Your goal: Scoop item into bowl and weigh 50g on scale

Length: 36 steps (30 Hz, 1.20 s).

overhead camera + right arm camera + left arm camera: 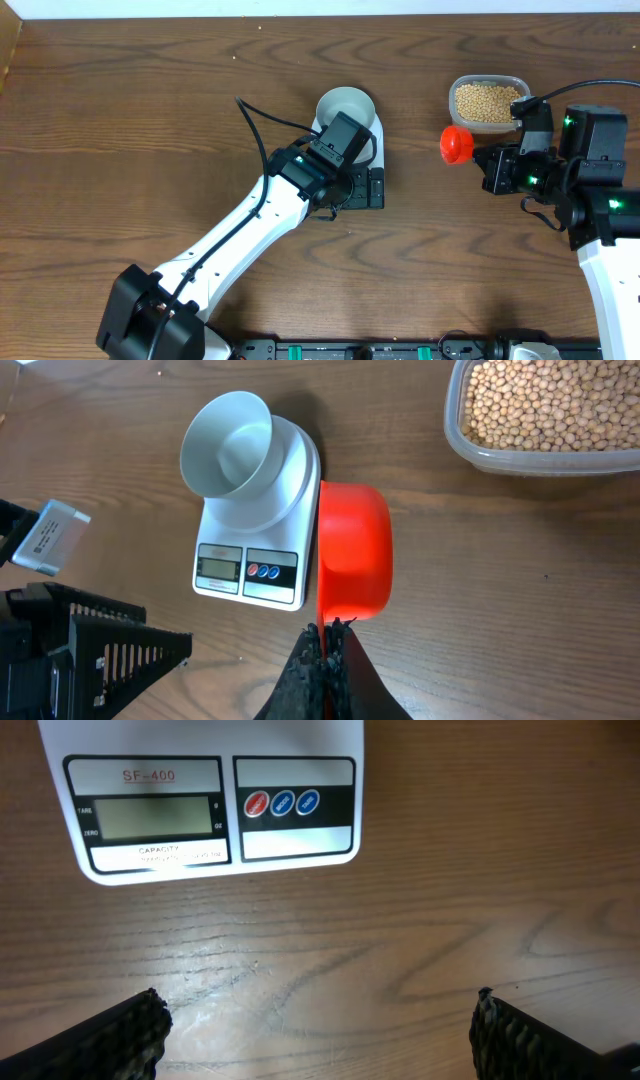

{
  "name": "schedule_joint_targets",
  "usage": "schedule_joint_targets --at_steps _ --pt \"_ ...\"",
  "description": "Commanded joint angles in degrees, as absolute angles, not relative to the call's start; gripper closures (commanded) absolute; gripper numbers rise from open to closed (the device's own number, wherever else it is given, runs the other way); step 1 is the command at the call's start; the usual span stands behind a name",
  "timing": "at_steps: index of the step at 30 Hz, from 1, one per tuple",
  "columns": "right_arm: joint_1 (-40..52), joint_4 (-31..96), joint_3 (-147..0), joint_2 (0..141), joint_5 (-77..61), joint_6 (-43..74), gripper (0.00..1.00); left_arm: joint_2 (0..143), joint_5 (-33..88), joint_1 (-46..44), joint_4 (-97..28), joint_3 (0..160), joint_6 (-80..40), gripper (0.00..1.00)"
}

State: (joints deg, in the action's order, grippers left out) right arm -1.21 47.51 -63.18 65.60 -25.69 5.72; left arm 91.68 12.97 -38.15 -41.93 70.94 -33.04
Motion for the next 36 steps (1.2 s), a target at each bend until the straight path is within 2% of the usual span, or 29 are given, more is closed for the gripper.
schedule_joint_targets --at_steps 1,11,36 --pt "-1.56 47.59 -64.6 64.84 -26.06 6.39 0.99 92.05 12.6 -38.24 -41.28 70.7 -30.0 0.02" --pt "-1.56 47.59 -64.6 64.84 -26.02 6.37 0.99 92.38 12.62 -38.24 -38.81 70.7 -21.78 0.01" --pt "-1.56 47.42 -64.6 64.84 -24.91 6.39 0.99 104.16 12.84 -38.24 -28.03 70.65 -17.58 0.0"
